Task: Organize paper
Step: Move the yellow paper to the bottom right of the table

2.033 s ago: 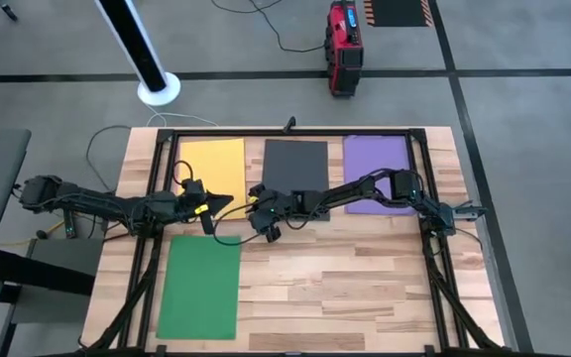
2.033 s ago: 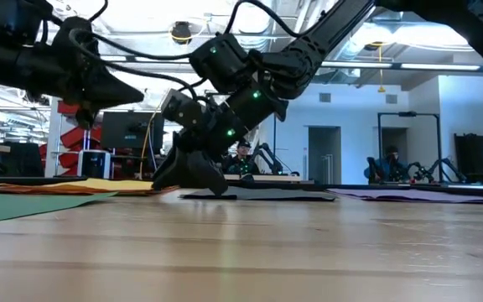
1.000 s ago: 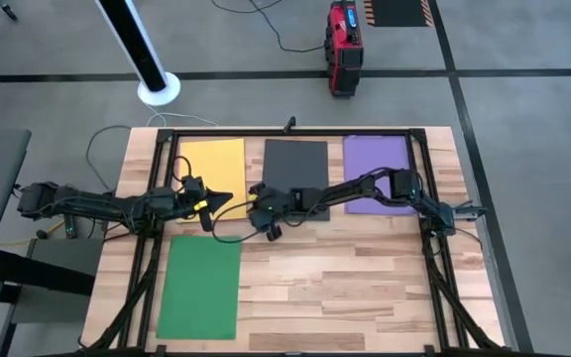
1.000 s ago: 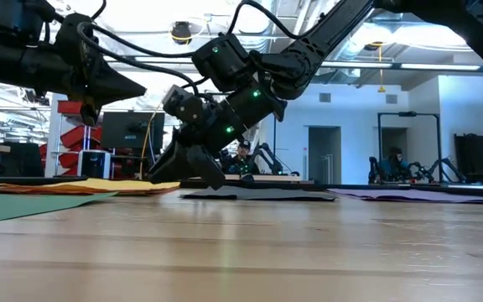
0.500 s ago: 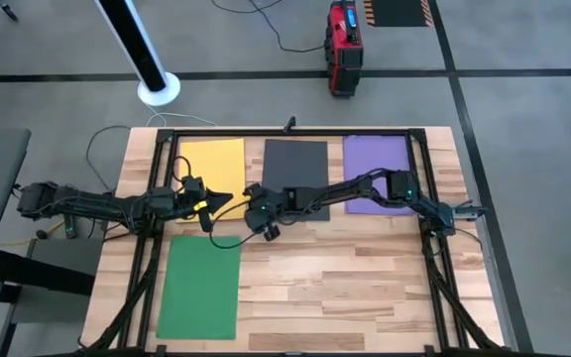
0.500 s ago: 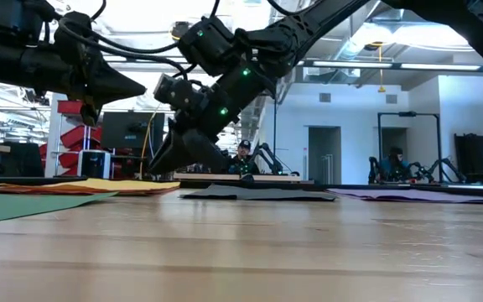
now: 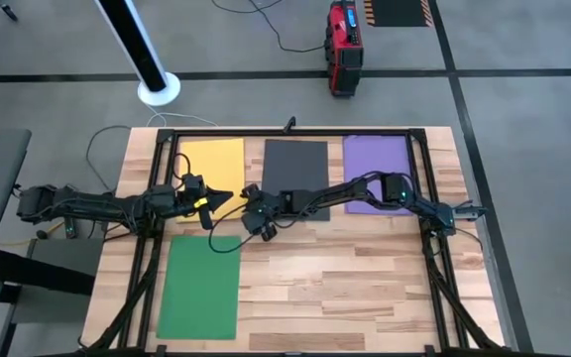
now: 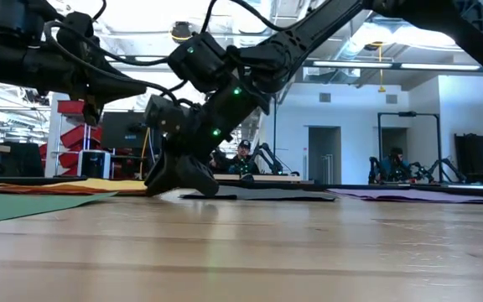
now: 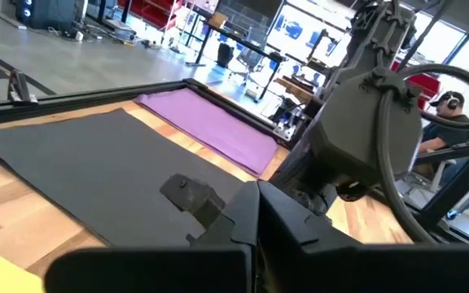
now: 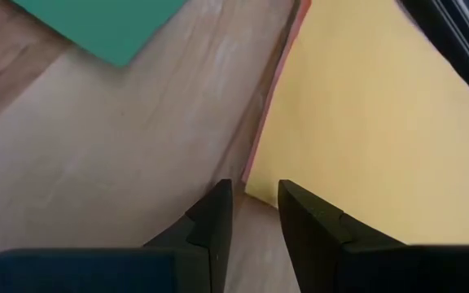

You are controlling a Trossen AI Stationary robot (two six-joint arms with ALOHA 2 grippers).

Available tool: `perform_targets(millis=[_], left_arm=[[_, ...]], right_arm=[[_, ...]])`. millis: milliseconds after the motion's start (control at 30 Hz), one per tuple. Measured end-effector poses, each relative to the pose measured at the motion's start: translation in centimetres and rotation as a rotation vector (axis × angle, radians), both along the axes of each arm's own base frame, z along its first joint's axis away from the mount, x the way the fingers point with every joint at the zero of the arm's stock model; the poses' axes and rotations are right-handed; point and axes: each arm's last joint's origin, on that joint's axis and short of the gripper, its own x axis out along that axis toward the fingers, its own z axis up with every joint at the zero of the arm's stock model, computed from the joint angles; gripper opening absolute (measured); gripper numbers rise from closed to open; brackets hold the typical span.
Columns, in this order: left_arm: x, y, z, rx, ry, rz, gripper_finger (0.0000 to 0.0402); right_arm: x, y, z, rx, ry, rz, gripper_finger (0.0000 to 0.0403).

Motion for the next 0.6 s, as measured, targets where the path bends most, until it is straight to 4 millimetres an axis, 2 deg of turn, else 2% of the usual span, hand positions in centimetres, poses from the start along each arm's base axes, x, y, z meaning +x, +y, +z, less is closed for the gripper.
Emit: perform_targets(millis=[233, 333, 467, 600], left_arm=[[-0.02, 0.24, -0.09, -0.004, 0.010, -0.013, 0.0000], [-0.02, 0.26, -0.12, -0.005, 0.012, -0.020, 0.0000], [-0.02, 0.26, -0.13, -0.004, 0.014, -0.020, 0.0000], [-0.03, 0.26, -0.21, -0.006, 0.021, -0.019, 0.0000]], right_arm=[[0.32, 0.00, -0.25, 0.010, 0.015, 0.021, 0.0096], [0.31, 0.02, -0.26, 0.020, 0.016, 0.021, 0.0072], [0.30, -0.20, -0.26, 0.021, 0.016, 0.017, 0.0015], [0.31, -0.13, -0.26, 0.021, 0.015, 0.019, 0.0005]])
